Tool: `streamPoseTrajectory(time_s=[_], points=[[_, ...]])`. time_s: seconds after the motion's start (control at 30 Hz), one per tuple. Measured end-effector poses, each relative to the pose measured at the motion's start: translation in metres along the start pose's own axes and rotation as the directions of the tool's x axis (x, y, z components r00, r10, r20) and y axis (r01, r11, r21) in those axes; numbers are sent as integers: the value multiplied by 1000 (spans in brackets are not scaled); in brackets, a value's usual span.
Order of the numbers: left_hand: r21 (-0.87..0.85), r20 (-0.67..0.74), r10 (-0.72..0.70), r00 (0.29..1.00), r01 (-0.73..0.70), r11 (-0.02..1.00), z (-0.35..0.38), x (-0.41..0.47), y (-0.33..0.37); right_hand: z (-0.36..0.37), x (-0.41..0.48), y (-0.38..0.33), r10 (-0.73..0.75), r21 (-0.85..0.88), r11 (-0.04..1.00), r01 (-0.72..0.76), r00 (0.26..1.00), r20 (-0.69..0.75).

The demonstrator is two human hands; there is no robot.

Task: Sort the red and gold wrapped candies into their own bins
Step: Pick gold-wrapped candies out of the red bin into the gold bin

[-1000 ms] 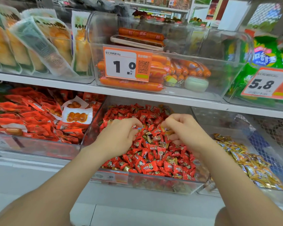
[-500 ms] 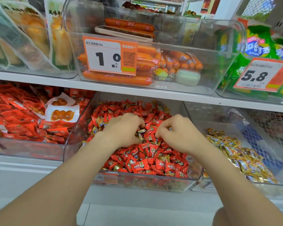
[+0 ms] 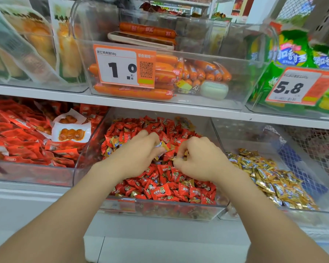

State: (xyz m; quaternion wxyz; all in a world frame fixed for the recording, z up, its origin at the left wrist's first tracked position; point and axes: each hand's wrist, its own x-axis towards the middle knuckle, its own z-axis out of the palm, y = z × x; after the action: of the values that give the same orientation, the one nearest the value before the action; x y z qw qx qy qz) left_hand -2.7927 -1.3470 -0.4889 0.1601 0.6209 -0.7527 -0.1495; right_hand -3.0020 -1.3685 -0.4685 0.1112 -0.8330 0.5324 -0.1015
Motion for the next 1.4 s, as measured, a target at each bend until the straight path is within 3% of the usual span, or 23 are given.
streamPoseTrajectory(time_s=[0.13,0.2,0.27,0.37,0.47,0.57,0.63,0.7,0.77,0.83,0.93,1.0,1.07,1.17,1.23,1.3,1.4], points=[[-293,-44,-38,998,23,956,-10,-25,9,-21,-20,1,24,164,986,9,980,-195],[-581,19,-129,991,117,805,-11,-37,20,-33,-31,5,44,190,982,8,963,-267],[-761,105,-163,981,185,622,-9,-47,36,-42,-41,18,111,277,961,-30,953,-281],[-849,189,-126,974,226,477,-4,-56,69,-50,-57,55,245,352,923,-153,941,-233],[-882,195,-76,978,209,422,7,-54,113,-50,-73,108,379,282,907,-311,896,-230],[-848,157,-5,988,137,512,25,-45,164,-45,-86,150,433,242,891,-385,881,-194],[-764,85,52,995,32,645,41,-29,195,-45,-98,173,375,195,916,-351,922,-99],[-557,-26,81,996,-82,827,62,-6,219,-46,-109,190,313,223,930,-292,947,-66],[-302,-110,84,990,-114,947,85,20,236,-49,-119,202,314,288,919,-271,942,-116],[-205,-42,91,995,-98,974,109,46,239,-52,-126,211,360,312,904,-292,914,-188],[-65,232,176,957,-166,984,132,67,235,-55,-133,215,432,369,871,-325,864,-260],[173,198,224,954,-259,950,134,64,232,-57,-134,210,427,388,869,-308,863,-271],[391,45,321,946,-312,866,121,49,232,-59,-132,198,368,386,889,-247,887,-279],[416,-192,534,824,-424,804,86,9,219,-62,-125,164,243,371,921,-119,920,-308],[372,-347,546,763,-422,826,64,-13,188,-63,-120,134,166,364,930,-42,934,-317],[313,-380,424,822,-317,895,44,-30,148,-60,-113,103,65,351,935,51,949,-310],[150,-279,207,938,-170,974,27,-42,81,-50,-98,62,-143,272,939,209,959,-243]])
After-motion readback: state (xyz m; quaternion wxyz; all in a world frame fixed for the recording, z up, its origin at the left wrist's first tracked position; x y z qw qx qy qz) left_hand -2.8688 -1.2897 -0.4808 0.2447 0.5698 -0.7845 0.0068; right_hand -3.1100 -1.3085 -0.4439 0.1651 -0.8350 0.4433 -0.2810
